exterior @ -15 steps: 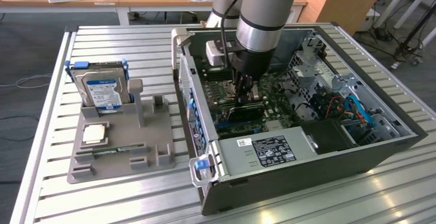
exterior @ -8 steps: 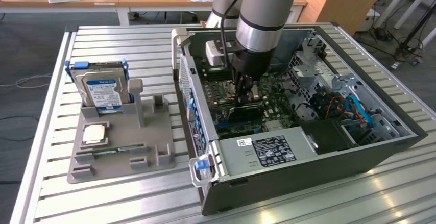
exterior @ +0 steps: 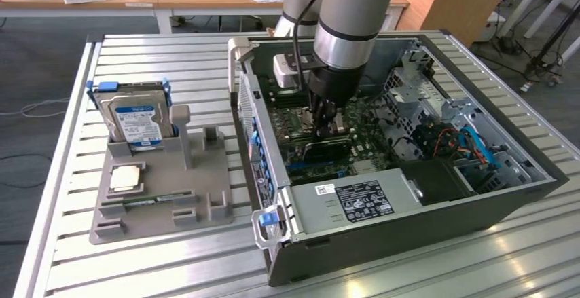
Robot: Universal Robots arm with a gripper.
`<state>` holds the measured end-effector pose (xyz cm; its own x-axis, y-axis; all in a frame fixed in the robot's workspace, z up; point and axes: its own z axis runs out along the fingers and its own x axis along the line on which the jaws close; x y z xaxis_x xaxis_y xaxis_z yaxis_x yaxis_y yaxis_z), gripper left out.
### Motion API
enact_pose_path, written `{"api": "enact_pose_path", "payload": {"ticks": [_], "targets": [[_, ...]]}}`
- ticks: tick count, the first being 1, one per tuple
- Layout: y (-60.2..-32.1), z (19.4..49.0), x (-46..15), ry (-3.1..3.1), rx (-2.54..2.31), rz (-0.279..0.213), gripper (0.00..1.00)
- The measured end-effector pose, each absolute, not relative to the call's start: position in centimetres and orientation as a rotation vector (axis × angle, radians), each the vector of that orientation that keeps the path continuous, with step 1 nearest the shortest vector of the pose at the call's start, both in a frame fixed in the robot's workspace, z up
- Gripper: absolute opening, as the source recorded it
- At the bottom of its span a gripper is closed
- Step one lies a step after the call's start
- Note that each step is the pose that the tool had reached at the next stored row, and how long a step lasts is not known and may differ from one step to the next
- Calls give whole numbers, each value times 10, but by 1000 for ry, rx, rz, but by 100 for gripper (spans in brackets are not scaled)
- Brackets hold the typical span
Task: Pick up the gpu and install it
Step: 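Insert the gpu into the slot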
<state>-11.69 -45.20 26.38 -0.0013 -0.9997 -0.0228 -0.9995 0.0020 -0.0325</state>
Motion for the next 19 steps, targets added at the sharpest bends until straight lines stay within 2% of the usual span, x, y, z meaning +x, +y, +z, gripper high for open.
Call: {"api": "enact_pose_path", "payload": {"ticks": [19], "targets": [[-452, 263, -117, 2195, -2191, -12, 11]]}}
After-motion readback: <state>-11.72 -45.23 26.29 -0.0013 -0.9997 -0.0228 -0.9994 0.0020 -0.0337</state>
